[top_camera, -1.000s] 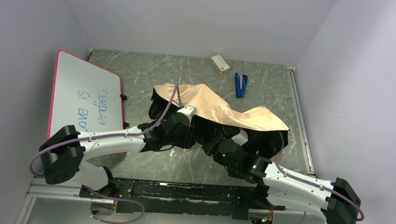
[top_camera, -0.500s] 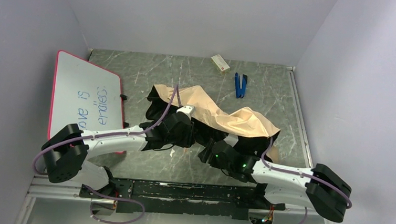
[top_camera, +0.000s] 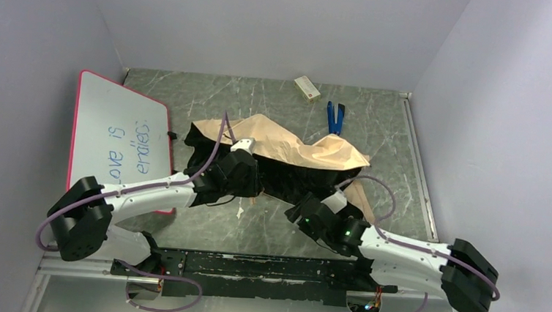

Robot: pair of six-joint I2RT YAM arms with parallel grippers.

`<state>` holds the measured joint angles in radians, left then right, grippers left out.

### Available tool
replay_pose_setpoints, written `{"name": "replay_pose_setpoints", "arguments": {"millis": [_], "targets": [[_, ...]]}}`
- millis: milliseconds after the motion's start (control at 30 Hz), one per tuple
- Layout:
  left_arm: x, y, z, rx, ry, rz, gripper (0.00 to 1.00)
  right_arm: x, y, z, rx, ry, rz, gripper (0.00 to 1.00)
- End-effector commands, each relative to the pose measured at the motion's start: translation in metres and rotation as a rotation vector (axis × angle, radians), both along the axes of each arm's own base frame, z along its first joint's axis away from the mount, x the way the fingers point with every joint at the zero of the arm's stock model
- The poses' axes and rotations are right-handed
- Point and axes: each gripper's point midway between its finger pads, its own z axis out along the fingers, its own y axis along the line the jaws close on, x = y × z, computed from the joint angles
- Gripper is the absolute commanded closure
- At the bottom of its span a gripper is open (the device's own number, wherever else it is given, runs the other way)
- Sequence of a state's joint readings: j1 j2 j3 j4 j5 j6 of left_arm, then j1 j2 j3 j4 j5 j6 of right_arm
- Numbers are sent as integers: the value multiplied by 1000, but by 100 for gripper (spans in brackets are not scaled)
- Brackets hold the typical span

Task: Put away the umbrella

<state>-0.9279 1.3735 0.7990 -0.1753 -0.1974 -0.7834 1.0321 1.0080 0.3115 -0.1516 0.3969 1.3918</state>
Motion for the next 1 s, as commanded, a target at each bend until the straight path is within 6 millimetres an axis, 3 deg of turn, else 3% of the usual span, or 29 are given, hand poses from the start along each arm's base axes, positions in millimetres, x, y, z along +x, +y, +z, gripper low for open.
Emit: {"name": "replay_pose_setpoints", "arguments": {"millis": [0, 233, 533, 700, 833, 967], "targets": [[10, 14, 13, -13, -40, 79, 95, -2, -32, 2, -39, -3, -101, 32], [5, 9, 5, -5, -25, 20, 95, 5, -25, 51, -75, -166, 67, 32], [5, 18, 18, 31, -61, 7, 53, 10, -64, 127, -259, -272, 81, 32], [-4, 28, 30, 58, -61, -25, 39, 14, -75, 197, -256, -395, 89, 32], [-16, 29, 53, 21, -86, -97, 37, 22, -70, 238, -286, -470, 123, 33], [-13, 27, 98, -12, -199, -151, 45, 39, -49, 237, -446, -461, 221, 34]]}}
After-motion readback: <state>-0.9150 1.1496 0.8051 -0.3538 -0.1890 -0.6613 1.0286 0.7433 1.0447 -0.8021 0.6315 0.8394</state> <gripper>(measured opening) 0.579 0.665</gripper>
